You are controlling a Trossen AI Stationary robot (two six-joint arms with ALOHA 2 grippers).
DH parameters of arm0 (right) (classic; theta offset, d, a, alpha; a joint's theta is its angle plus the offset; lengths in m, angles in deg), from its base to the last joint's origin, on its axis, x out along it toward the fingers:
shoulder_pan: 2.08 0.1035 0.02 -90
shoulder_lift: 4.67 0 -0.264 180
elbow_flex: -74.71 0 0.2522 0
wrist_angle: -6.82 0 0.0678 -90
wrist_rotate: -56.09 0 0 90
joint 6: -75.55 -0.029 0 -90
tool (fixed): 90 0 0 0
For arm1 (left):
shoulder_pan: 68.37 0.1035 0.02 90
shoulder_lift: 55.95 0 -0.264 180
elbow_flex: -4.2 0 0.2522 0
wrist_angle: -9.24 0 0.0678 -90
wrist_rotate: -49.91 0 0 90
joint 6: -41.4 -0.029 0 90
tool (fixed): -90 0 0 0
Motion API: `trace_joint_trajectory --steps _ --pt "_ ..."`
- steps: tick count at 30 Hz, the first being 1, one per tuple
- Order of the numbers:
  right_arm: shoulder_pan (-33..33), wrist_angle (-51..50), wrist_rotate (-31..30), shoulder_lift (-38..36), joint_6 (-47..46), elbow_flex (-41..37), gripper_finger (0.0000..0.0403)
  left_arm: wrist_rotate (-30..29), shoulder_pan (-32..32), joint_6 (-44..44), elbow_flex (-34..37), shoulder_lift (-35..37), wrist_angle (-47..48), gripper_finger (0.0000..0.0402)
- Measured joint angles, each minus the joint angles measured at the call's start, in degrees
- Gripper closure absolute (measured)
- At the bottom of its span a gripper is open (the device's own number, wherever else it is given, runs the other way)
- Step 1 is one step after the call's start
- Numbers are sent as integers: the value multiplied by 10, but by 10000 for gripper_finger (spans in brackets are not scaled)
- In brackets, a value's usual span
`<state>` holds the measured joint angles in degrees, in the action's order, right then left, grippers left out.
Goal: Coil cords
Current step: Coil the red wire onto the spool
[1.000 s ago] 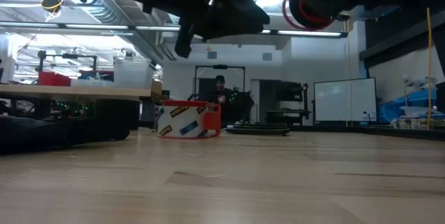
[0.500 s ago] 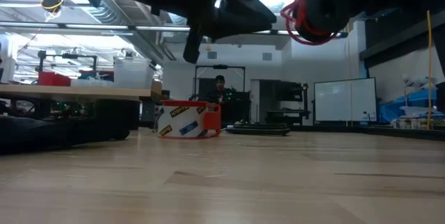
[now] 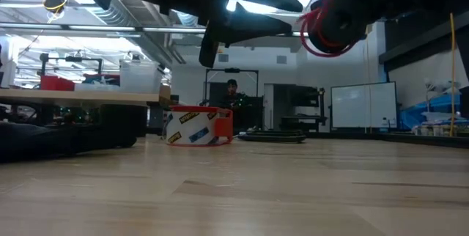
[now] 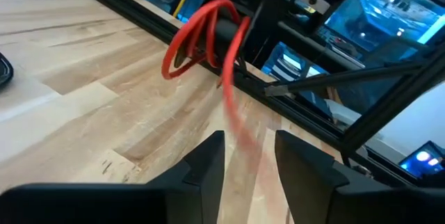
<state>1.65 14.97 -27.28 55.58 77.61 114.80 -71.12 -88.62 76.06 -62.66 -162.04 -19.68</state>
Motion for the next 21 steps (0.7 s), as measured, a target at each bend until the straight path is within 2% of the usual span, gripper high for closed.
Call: trace_joint_trajectory --steps 21 --pt "0 9 5 0 -2 0 398 -1 33 -18 0 0 0 290"
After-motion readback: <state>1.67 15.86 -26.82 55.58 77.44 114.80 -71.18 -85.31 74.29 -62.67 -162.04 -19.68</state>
